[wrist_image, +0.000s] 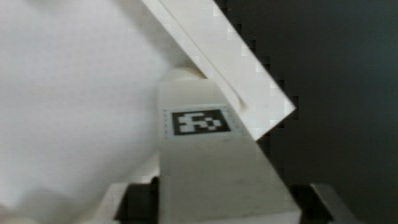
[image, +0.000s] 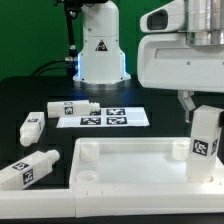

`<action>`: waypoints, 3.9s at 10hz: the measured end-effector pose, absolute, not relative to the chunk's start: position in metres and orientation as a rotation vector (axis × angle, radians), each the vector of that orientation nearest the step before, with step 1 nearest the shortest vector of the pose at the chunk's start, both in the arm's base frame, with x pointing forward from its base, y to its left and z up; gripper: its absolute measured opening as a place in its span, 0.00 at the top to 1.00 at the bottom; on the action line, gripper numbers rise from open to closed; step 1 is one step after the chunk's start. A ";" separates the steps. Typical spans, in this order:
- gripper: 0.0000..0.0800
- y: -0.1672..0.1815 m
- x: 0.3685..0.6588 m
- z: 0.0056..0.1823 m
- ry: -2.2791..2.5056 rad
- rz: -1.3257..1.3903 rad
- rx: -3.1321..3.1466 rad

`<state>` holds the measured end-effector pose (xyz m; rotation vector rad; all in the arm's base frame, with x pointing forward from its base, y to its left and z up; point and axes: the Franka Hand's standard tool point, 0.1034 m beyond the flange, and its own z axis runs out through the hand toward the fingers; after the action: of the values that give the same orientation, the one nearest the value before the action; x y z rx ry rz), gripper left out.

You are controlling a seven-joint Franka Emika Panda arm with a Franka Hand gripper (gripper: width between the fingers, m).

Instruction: Assemble desk

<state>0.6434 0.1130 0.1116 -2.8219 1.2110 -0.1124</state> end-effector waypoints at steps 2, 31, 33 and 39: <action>0.64 0.109 0.642 0.111 1.557 -0.040 -2.622; 0.19 0.097 0.599 0.162 1.618 -0.040 -2.417; 0.19 0.081 0.595 0.155 1.346 -0.119 -2.579; 0.19 0.023 0.586 0.153 0.807 -0.210 -2.824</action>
Offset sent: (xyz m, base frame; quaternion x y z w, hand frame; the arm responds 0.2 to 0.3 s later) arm 0.0030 0.0070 0.0012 -0.0017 -0.0460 0.4557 0.8890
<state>0.5857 0.0226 0.1535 -2.8238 0.8070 -0.2101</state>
